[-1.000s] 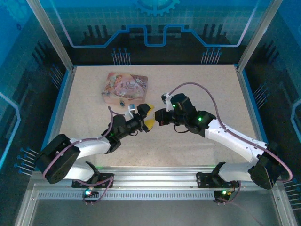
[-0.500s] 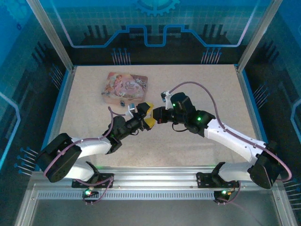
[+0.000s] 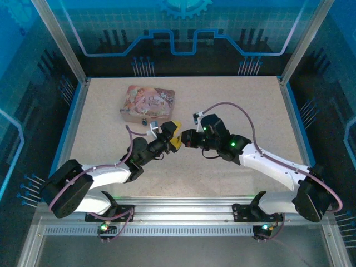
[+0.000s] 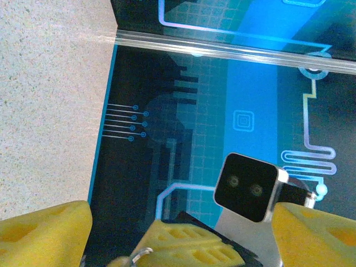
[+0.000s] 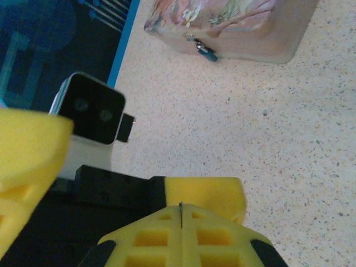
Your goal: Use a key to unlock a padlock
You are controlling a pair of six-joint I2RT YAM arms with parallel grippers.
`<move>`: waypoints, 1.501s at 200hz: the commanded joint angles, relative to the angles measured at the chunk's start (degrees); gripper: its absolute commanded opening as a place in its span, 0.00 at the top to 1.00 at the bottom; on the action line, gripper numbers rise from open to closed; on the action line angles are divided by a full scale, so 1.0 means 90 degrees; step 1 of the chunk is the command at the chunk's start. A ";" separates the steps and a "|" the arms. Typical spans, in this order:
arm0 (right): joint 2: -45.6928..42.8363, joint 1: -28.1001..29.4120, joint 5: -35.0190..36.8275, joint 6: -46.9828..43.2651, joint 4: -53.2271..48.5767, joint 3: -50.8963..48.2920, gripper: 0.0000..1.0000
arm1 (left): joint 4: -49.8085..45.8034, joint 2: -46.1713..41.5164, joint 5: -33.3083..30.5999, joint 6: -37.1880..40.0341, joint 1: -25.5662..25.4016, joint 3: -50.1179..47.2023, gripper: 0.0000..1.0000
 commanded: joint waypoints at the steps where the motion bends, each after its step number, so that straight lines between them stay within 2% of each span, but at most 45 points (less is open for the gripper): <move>1: -0.0255 -0.0005 0.0179 0.0804 0.0394 -0.0156 1.00 | -0.0076 -0.0318 -0.0197 0.0590 -0.0061 0.0095 0.15; 47: -0.0390 -0.0056 0.0195 0.1465 0.0659 -0.0542 1.00 | -0.0794 -0.0653 -0.0273 0.1189 -0.0128 0.0229 0.15; 98: -0.0417 -0.0071 0.0221 0.1514 0.0601 -0.0518 1.00 | -0.1263 -0.0783 -0.0269 0.1498 -0.0167 0.0346 0.20; 131: -0.0427 -0.0084 0.0230 0.1526 0.0572 -0.0531 1.00 | -0.1429 -0.0741 -0.0301 0.1651 -0.0213 0.0378 0.26; 147: -0.0425 -0.0082 0.0230 0.1531 0.0571 -0.0532 1.00 | -0.1421 -0.0742 -0.0320 0.1664 -0.0215 0.0362 0.32; 181: -0.0428 -0.0085 0.0251 0.1560 0.0533 -0.0536 1.00 | -0.1544 -0.0764 -0.0332 0.1684 -0.0219 0.0365 0.55; 199: -0.0428 -0.0079 0.0251 0.1561 0.0530 -0.0543 1.00 | -0.1583 -0.0746 -0.0344 0.1648 -0.0221 0.0363 0.63; 243: -0.0466 -0.0081 0.0290 0.1570 0.0490 -0.0546 1.00 | -0.1589 -0.0682 -0.0336 0.1602 -0.0222 0.0363 0.78; 300: -0.0500 -0.0090 0.0309 0.1569 0.0474 -0.0547 1.00 | -0.1513 -0.0540 -0.0315 0.1546 -0.0223 0.0357 0.92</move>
